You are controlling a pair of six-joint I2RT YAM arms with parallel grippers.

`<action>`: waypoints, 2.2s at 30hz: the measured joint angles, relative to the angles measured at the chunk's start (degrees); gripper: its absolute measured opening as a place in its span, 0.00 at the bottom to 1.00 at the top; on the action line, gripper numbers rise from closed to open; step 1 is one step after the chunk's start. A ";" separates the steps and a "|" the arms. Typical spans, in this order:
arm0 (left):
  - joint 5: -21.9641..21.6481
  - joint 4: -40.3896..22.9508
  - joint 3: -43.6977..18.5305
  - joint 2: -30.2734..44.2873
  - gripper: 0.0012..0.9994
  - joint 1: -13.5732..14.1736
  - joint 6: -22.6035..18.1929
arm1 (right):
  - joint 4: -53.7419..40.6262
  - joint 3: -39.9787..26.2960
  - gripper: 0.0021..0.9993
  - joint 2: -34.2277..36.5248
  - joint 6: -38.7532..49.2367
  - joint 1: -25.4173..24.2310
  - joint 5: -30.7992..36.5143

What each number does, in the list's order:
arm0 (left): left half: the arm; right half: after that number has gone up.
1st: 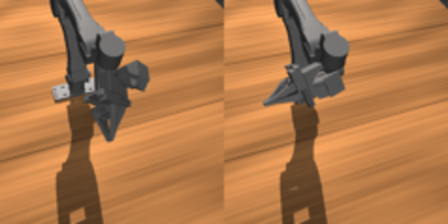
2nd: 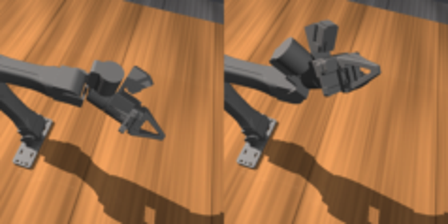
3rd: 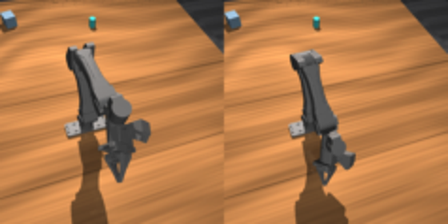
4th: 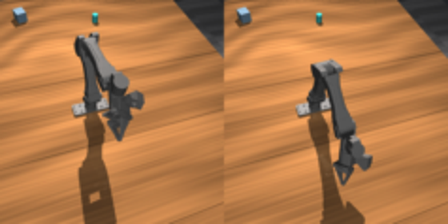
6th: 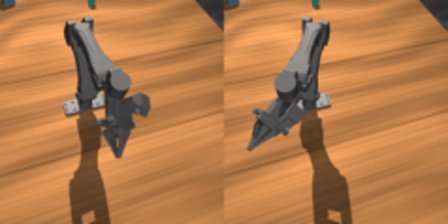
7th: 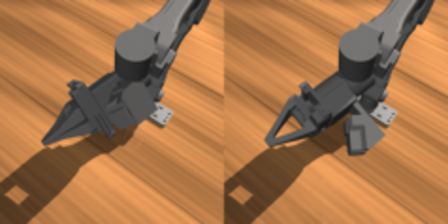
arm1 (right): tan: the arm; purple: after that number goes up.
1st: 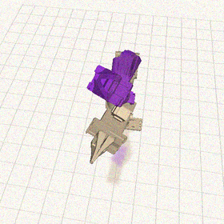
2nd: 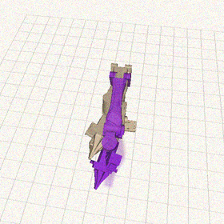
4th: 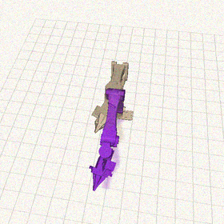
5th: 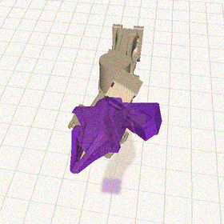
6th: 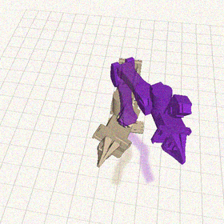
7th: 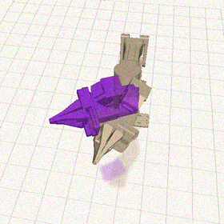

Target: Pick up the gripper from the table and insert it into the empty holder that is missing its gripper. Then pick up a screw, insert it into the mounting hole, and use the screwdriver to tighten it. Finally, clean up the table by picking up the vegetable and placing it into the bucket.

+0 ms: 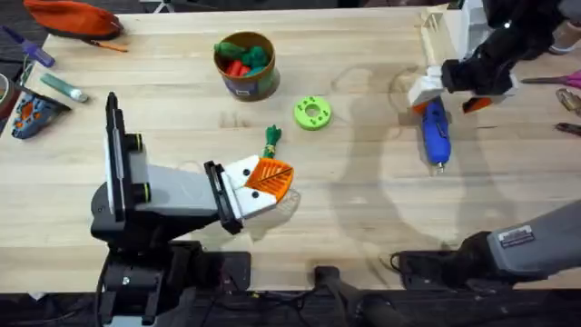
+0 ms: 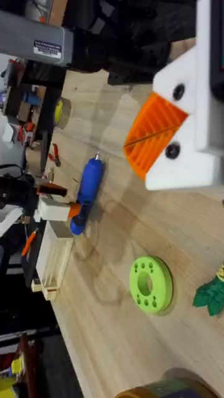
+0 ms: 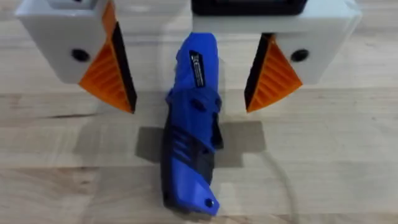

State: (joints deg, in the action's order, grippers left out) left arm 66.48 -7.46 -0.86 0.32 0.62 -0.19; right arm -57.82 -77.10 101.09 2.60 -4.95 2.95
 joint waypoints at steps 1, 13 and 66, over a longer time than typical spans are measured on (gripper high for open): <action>0.00 0.00 0.00 0.00 0.01 0.00 0.00 | 0.45 0.00 0.99 0.42 0.21 0.00 -0.08; 0.00 0.00 0.00 0.00 0.01 0.00 0.00 | 3.11 0.00 0.99 6.03 0.69 0.00 -0.49; 0.00 0.00 0.00 0.00 0.01 0.00 0.00 | 4.48 -0.44 0.06 8.71 2.20 0.00 -0.49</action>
State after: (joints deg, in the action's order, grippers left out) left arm 66.48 -7.46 -0.86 0.32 0.62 -0.19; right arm -53.34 -77.54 109.80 4.80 -4.95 2.46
